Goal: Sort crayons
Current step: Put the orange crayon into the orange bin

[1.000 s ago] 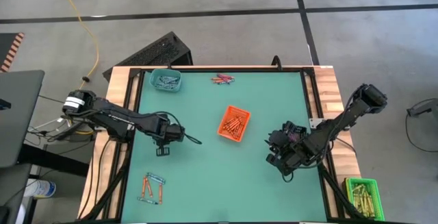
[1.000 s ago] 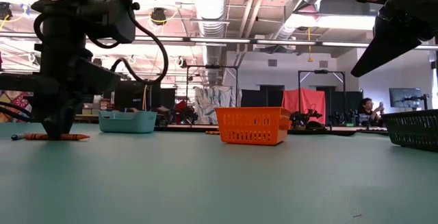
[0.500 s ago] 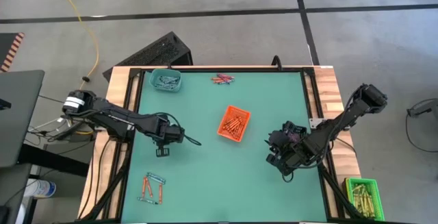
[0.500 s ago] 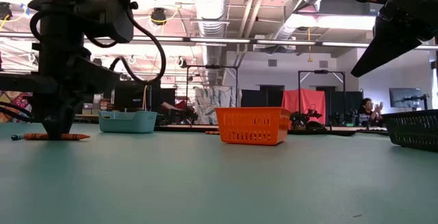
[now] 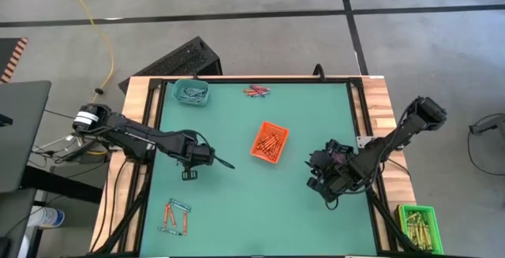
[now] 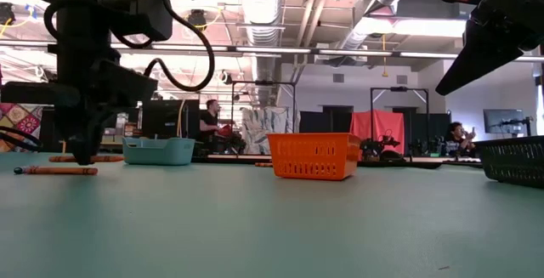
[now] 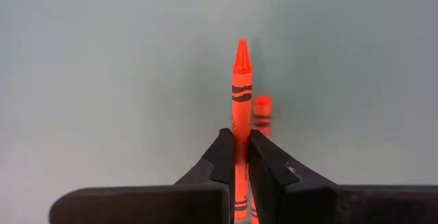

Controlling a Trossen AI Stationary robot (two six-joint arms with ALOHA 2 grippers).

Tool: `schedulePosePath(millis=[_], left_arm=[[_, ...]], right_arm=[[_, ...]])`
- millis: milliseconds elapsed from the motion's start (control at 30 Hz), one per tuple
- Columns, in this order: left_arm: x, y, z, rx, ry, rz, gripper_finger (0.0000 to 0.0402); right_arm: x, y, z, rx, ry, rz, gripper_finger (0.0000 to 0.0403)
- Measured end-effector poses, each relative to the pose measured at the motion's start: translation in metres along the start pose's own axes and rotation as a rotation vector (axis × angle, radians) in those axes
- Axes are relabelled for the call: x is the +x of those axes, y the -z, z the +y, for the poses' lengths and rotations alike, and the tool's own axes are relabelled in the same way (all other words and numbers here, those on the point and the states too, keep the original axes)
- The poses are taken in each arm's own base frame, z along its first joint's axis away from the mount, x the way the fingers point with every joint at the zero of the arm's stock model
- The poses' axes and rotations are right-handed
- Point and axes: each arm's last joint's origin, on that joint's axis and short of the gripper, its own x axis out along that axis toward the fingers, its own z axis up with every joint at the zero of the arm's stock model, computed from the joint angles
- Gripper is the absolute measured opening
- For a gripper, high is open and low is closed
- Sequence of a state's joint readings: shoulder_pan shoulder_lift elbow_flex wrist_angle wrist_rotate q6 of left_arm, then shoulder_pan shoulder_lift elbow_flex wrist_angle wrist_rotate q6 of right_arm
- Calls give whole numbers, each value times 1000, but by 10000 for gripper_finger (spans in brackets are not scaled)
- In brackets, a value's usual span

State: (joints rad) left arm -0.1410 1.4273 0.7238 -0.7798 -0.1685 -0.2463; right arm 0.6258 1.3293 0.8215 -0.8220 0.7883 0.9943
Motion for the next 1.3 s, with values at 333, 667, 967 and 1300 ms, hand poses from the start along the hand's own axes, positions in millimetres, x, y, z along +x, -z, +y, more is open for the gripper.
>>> schedulePosePath(millis=[333,667,967,1300], left_arm=[[0,-2,0,-2,-14,-25,8],[-7,-29,-11,49,50,-323,8],[-31,-68,-14,49,155,-746,8],[-75,-105,14,-71,191,-1114,8]], right_arm=[[0,0,0,-1,0,0,133],[0,0,0,-1,0,0,133],[0,0,1,4,-4,-2,133],[0,-1,2,8,-16,-9,133]])
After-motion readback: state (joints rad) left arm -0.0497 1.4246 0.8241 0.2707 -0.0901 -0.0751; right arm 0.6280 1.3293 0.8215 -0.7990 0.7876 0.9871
